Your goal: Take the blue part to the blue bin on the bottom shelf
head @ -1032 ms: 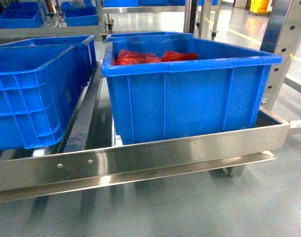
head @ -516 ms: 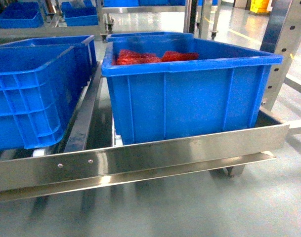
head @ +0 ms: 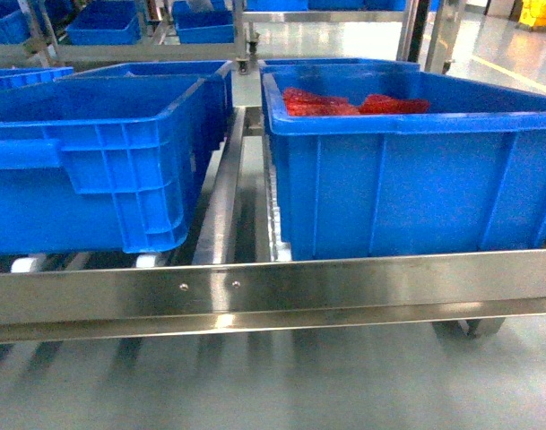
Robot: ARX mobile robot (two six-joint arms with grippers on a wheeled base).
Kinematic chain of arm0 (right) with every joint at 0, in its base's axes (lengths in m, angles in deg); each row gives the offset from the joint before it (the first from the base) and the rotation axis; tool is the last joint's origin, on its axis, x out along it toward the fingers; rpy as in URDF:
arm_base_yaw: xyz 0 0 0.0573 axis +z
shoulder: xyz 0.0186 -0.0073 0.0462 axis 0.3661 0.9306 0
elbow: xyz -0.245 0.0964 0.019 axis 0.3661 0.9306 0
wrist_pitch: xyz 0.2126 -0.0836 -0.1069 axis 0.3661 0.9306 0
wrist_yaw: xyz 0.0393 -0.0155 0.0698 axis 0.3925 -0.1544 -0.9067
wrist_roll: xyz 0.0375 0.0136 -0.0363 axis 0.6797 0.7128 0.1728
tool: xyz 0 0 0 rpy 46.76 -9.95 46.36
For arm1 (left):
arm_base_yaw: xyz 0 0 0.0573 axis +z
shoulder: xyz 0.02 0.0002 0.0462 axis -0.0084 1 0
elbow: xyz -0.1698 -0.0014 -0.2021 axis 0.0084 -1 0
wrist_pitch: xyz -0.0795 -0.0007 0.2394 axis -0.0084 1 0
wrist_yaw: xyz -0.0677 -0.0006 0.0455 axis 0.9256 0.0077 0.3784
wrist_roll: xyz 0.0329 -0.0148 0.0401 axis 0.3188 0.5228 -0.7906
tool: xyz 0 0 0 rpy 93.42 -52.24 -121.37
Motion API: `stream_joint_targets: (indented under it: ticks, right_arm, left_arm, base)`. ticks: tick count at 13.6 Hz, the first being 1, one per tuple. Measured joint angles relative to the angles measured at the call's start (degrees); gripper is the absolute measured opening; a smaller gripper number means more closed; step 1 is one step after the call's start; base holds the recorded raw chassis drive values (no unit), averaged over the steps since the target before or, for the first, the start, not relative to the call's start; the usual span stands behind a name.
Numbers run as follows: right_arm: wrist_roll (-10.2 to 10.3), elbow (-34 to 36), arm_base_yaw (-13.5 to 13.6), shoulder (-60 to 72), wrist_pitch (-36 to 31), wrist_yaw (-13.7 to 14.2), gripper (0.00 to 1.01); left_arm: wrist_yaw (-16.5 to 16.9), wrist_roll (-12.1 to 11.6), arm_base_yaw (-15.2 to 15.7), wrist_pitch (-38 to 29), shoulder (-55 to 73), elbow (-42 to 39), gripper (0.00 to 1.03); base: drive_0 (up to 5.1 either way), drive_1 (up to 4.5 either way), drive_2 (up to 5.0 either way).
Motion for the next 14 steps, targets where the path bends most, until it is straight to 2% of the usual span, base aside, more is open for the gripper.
stream_joint_targets:
  ticks: [6,14]
  right_arm:
    - [0.0,0.0,0.0,0.0,0.0,0.0,0.98]
    - [0.0,0.0,0.0,0.0,-0.1,0.0,0.98]
  left_arm:
    - [-0.2,0.0,0.0,0.0,0.0,0.0,0.43]
    - [-0.2,0.0,0.0,-0.2,-0.1,0.0,0.43]
  base:
    - [0.4,0.40,0.4]
    - [0.0,4.10,-4.0]
